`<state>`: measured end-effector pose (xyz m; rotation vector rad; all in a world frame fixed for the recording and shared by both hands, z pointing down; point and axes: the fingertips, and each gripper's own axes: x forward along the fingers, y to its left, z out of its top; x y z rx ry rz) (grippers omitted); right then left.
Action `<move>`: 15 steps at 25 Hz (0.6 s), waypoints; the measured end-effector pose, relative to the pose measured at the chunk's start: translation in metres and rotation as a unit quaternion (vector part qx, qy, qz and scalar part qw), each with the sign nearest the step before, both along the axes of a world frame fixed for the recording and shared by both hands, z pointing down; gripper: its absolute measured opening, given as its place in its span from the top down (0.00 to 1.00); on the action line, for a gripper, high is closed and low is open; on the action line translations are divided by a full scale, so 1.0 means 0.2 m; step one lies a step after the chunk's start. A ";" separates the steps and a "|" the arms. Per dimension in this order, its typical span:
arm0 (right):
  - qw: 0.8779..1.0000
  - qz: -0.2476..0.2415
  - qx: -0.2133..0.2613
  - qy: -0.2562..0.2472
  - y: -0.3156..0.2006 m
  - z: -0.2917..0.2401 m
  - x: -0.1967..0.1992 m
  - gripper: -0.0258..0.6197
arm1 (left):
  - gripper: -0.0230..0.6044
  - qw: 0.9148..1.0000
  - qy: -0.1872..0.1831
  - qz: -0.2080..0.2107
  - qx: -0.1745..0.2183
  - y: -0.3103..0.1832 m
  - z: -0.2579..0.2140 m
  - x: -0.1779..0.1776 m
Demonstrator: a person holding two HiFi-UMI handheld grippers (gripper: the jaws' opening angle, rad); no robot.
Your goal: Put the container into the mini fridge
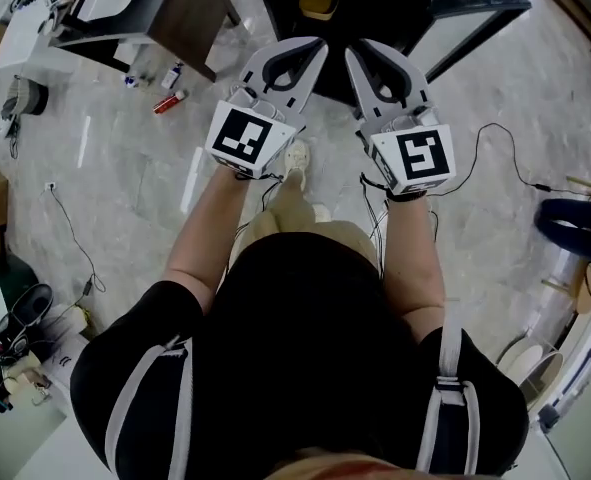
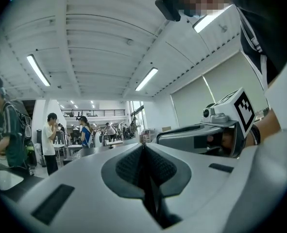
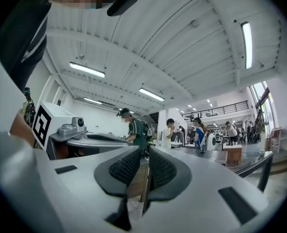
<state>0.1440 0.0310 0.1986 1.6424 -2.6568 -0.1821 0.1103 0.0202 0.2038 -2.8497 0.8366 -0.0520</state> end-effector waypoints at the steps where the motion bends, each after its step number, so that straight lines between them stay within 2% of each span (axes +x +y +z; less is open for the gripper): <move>1: 1.000 -0.005 0.003 0.001 0.05 -0.01 -0.01 0.84 | 0.92 1.000 0.002 -0.002 0.000 0.05 -0.02 -0.01; 7: 1.000 -0.023 0.013 0.013 0.25 -0.06 -0.10 0.84 | 0.92 1.000 0.011 -0.007 0.010 0.27 -0.15 -0.08; 11: 0.998 -0.045 0.022 0.023 0.34 -0.10 -0.21 0.84 | 0.92 0.999 0.025 -0.014 0.035 0.39 -0.20 -0.14; 12: 0.998 -0.049 0.025 0.025 0.36 -0.10 -0.22 0.84 | 0.92 0.999 0.023 -0.016 0.030 0.41 -0.19 -0.16; 13: 0.998 -0.050 0.027 0.026 0.37 -0.11 -0.23 0.90 | 0.92 0.999 0.017 -0.017 0.023 0.42 -0.18 -0.17; 15: 0.998 -0.051 0.030 0.025 0.39 -0.12 -0.24 0.90 | 0.92 1.000 0.008 -0.017 0.012 0.44 -0.16 -0.19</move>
